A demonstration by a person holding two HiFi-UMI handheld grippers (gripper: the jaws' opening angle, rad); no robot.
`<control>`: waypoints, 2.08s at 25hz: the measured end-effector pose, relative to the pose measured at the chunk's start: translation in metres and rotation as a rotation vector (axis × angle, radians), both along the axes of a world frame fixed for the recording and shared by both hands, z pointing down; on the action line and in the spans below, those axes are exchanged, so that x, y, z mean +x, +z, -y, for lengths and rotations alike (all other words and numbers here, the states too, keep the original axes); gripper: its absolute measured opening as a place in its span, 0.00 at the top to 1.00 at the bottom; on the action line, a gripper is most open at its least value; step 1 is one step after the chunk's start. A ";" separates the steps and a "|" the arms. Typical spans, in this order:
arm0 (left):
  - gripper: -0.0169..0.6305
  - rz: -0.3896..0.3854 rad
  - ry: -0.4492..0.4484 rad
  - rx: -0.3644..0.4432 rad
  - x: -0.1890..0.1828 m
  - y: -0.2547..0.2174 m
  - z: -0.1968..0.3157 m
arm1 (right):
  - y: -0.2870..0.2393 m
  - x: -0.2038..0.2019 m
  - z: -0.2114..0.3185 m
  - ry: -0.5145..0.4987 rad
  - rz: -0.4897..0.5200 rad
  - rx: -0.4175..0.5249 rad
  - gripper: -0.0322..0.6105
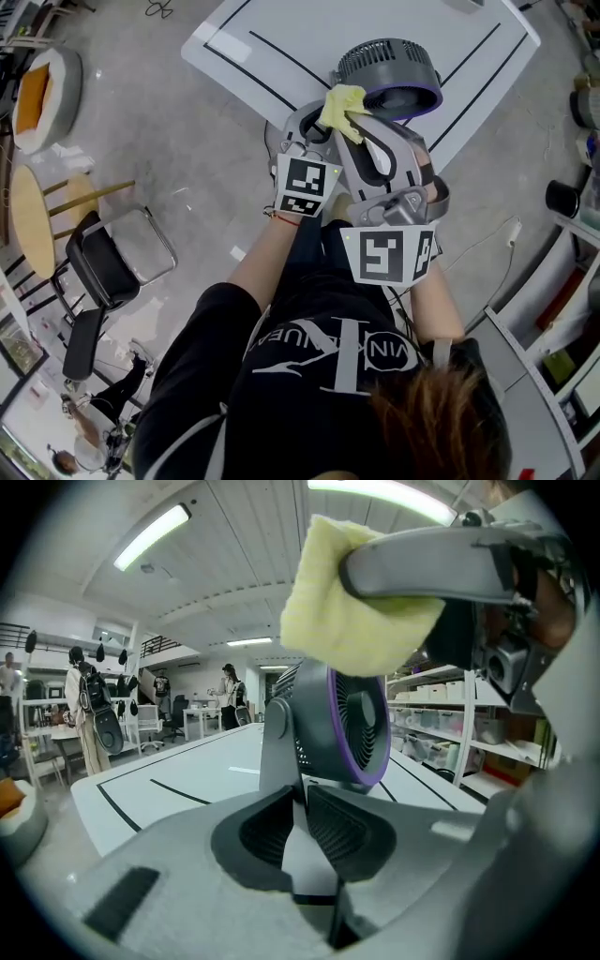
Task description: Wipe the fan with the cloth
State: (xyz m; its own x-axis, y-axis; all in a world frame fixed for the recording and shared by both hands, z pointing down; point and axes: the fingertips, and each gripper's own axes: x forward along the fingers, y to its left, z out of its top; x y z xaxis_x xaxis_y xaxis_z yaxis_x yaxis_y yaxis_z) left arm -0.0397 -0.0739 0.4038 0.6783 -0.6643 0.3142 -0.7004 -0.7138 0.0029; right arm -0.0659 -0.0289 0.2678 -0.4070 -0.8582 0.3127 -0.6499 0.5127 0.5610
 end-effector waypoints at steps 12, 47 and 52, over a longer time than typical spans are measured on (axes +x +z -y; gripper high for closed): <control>0.90 -0.012 0.025 -0.021 0.000 0.000 0.000 | 0.021 0.000 0.055 0.108 -0.141 -0.275 0.89; 0.89 0.043 -0.028 0.043 0.002 -0.001 0.004 | -0.021 0.124 0.072 0.330 0.050 -0.208 0.90; 0.89 0.042 -0.029 0.037 0.001 0.000 0.005 | -0.009 0.149 0.067 0.394 0.077 -0.230 0.90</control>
